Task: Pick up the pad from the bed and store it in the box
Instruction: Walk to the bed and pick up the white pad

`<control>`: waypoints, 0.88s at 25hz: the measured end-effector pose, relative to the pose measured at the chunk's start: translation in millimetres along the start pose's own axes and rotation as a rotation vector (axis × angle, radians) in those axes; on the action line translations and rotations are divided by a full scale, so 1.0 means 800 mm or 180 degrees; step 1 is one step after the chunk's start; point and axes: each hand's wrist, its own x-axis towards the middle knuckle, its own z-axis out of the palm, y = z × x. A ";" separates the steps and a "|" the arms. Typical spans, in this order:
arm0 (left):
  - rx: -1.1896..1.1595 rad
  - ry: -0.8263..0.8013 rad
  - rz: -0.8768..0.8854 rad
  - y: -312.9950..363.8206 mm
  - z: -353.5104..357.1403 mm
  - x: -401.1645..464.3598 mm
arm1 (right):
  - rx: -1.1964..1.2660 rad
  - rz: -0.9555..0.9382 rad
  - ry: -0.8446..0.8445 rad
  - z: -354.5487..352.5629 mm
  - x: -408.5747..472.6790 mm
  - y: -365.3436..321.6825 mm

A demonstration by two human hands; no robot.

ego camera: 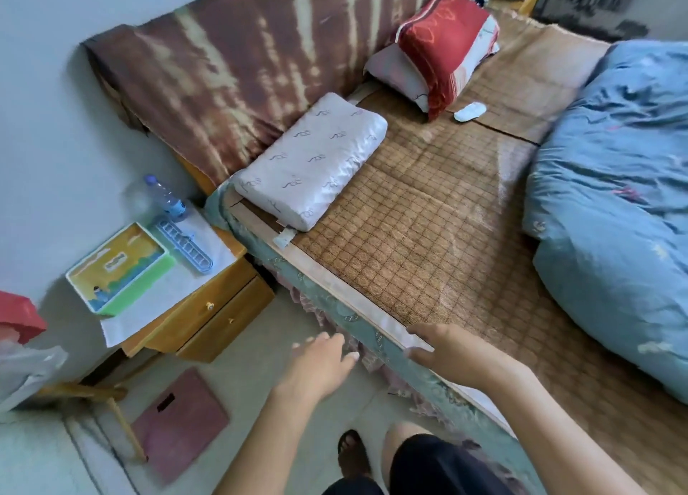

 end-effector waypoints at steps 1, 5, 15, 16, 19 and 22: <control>0.0029 -0.0032 0.0093 0.000 -0.011 0.015 | 0.0028 0.0064 0.0010 -0.004 0.010 0.000; 0.0323 -0.0099 0.0410 0.001 -0.060 0.096 | 0.0230 0.0360 0.0109 -0.035 0.063 0.005; 0.0876 -0.0268 0.0830 0.066 -0.203 0.311 | 0.0697 0.0742 0.0431 -0.165 0.217 0.058; 0.0926 -0.0292 0.0887 0.074 -0.215 0.336 | 0.0686 0.0784 0.0436 -0.178 0.235 0.067; 0.1095 -0.0457 0.1036 0.097 -0.239 0.404 | 0.0683 0.0922 0.0414 -0.211 0.290 0.093; 0.1333 -0.0572 0.1246 0.122 -0.264 0.507 | 0.0831 0.1034 0.0555 -0.244 0.370 0.124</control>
